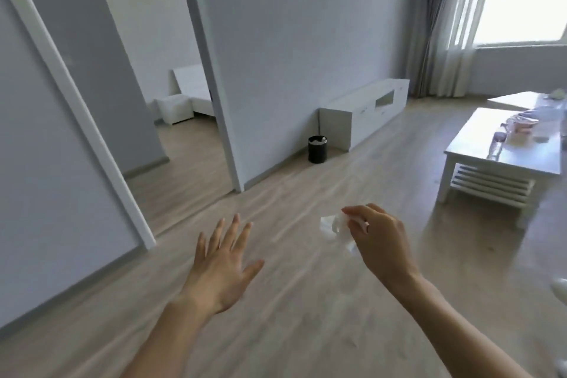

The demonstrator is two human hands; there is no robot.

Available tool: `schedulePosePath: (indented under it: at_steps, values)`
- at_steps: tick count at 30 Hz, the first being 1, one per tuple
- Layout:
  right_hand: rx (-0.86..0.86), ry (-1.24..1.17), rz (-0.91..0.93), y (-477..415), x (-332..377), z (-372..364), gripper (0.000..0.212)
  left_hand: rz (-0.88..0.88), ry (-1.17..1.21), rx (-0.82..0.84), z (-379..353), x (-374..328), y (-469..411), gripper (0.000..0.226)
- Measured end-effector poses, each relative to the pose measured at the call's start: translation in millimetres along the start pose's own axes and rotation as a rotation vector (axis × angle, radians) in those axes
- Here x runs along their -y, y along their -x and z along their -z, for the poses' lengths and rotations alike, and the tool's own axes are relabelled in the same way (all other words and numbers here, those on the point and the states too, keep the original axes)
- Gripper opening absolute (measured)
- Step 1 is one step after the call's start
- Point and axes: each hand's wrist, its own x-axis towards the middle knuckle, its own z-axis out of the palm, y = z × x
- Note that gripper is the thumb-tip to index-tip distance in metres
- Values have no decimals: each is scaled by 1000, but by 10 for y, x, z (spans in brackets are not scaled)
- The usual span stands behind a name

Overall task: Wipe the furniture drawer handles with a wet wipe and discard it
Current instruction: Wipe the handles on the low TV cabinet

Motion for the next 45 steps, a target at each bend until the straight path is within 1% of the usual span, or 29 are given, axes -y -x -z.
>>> schedulePosePath:
  at_steps: [4, 7, 9, 12, 14, 18, 20, 23, 28, 30, 33, 34, 36, 38, 43, 45]
  values:
    - [-105, -12, -90, -1414, -507, -396, 17, -63, -19, -22, 217, 53, -1686, 67]
    - [-126, -8, -149, -2366, -773, -663, 15, -101, -27, -40, 374, 186, -2738, 65]
    - [-135, -14, -151, -2994, -1002, -838, 14, -99, 1, -57, 373, 238, -3480, 63]
    - [-160, -1, -162, -3952, -1478, -1174, 11, -108, 22, -35, 240, 250, -4677, 63]
    - [-174, -8, -182, -4521, -1787, -1360, 9, -136, 23, -14, 172, 205, -5404, 64]
    - [-201, 63, -212, -5942, -2596, -1757, 6, -215, 30, 13, 154, -32, -7235, 68]
    - [-216, 88, -253, -6658, -2966, -1813, 5, -266, 2, 19, 250, -260, -8144, 74]
    - [-233, 125, -332, -7653, -3557, -1773, 6, -363, -10, 28, 368, -740, -9437, 71]
    - [-342, 216, -374, -9180, -4765, -1695, 5, -494, -14, 36, 270, -1671, -11515, 71]
    - [-372, 230, -383, -9844, -5332, -1676, 5, -526, -8, 43, 190, -2047, -12402, 78]
    - [-371, 244, -384, -10923, -6209, -1620, 6, -576, 19, 64, 167, -2675, -13716, 98]
    - [-358, 241, -381, -11298, -6471, -1604, 6, -582, 20, 66, 192, -2871, -14124, 105]
    - [-333, 244, -372, -12096, -6942, -1597, 6, -585, 4, 49, 272, -3182, -14938, 106]
    - [-294, 248, -373, -12815, -7318, -1649, 5, -587, 13, 61, 329, -3377, -15610, 103]
    - [-173, 218, -354, -14582, -8406, -1906, 4, -481, 16, 64, 184, -3876, -17401, 98]
    - [-168, 216, -331, -15275, -8938, -2018, 4, -460, 18, 74, 62, -4178, -18218, 87]
